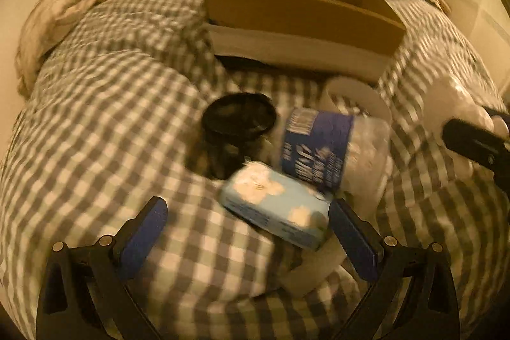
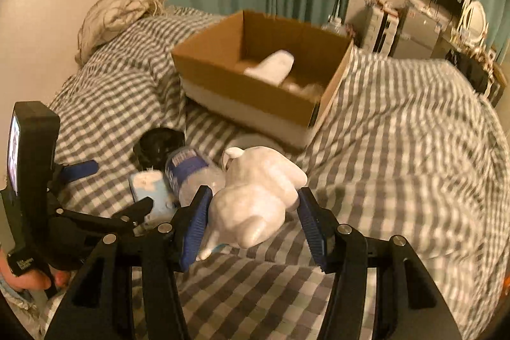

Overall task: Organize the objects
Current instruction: 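Grasp the tissue pack with the left tool while the right tool holds the plush toy, drop both into box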

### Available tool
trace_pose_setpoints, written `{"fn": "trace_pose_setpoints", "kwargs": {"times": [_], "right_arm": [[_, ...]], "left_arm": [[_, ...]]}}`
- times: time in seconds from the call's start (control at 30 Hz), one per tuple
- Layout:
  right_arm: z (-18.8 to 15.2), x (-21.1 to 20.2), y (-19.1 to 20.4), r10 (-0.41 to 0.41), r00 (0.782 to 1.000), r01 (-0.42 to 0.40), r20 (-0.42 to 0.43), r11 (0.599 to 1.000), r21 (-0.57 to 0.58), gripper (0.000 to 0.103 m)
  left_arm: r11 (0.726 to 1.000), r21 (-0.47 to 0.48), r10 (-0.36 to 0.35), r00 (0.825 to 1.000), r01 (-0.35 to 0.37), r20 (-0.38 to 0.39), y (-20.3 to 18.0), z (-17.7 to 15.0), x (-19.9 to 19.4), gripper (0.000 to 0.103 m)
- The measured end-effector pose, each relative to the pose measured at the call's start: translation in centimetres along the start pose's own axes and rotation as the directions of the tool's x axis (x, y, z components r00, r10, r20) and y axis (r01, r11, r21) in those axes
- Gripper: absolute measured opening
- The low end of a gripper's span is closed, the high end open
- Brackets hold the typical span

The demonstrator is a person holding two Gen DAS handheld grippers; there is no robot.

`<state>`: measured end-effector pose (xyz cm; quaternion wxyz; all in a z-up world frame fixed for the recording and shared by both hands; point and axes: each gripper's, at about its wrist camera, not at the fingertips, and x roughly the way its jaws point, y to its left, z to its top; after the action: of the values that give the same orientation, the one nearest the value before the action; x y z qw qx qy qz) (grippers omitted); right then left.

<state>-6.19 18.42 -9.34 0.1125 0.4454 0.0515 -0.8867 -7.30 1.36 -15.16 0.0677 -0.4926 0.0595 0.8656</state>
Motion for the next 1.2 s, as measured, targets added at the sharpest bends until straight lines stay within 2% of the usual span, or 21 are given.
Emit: {"fn": "trace_pose_setpoints", "kwargs": {"times": [0.23,0.3,0.33,0.37,0.47,0.67,0.77,0.93,1.07,1.2], "right_arm": [[-0.8,0.6,-0.5,0.027,1.000,-0.027,-0.010,0.999,0.021,0.055],[-0.8,0.6,-0.4,0.024,1.000,-0.024,-0.009,0.999,0.024,0.055],[-0.8,0.6,-0.4,0.021,1.000,-0.021,-0.007,1.000,0.023,0.055],[-0.8,0.5,-0.3,0.019,1.000,-0.019,-0.004,1.000,0.020,0.055],[-0.7,0.1,-0.1,0.012,1.000,-0.012,0.007,1.000,0.013,0.055],[-0.7,-2.2,0.3,0.004,0.999,-0.005,0.050,1.000,0.009,0.055],[-0.4,-4.0,0.7,0.015,0.996,-0.015,0.084,1.000,0.004,0.055],[0.9,-7.5,1.1,0.010,0.987,-0.006,0.159,1.000,-0.022,0.055],[3.3,-10.1,0.7,-0.004,0.974,0.015,0.228,0.999,-0.043,0.055],[7.2,-12.0,-0.1,-0.026,0.954,0.046,0.300,0.997,-0.060,0.055]], "left_arm": [[0.997,0.077,-0.006,0.999,0.009,-0.051,-2.0,0.6,3.1,0.103],[0.995,0.096,-0.013,0.998,0.018,-0.058,-2.4,0.4,3.4,0.097],[0.994,0.103,-0.016,0.998,0.022,-0.058,-2.5,0.3,3.4,0.088],[0.994,0.104,-0.018,0.998,0.023,-0.054,-2.4,0.1,3.3,0.086],[0.994,0.085,-0.060,0.998,0.062,-0.029,-2.0,-0.3,2.2,0.085],[0.996,0.070,-0.063,0.994,0.057,0.088,-1.0,-0.5,-2.4,0.085],[0.996,0.047,-0.080,0.987,0.074,0.143,-0.5,0.4,-5.3,0.085],[0.996,0.045,-0.084,0.961,0.075,0.262,0.6,3.5,-9.9,0.085],[0.995,0.040,-0.094,0.939,0.086,0.332,1.3,6.9,-12.5,0.085],[0.996,0.041,-0.093,0.915,0.083,0.394,1.3,11.1,-13.9,0.085]]}}
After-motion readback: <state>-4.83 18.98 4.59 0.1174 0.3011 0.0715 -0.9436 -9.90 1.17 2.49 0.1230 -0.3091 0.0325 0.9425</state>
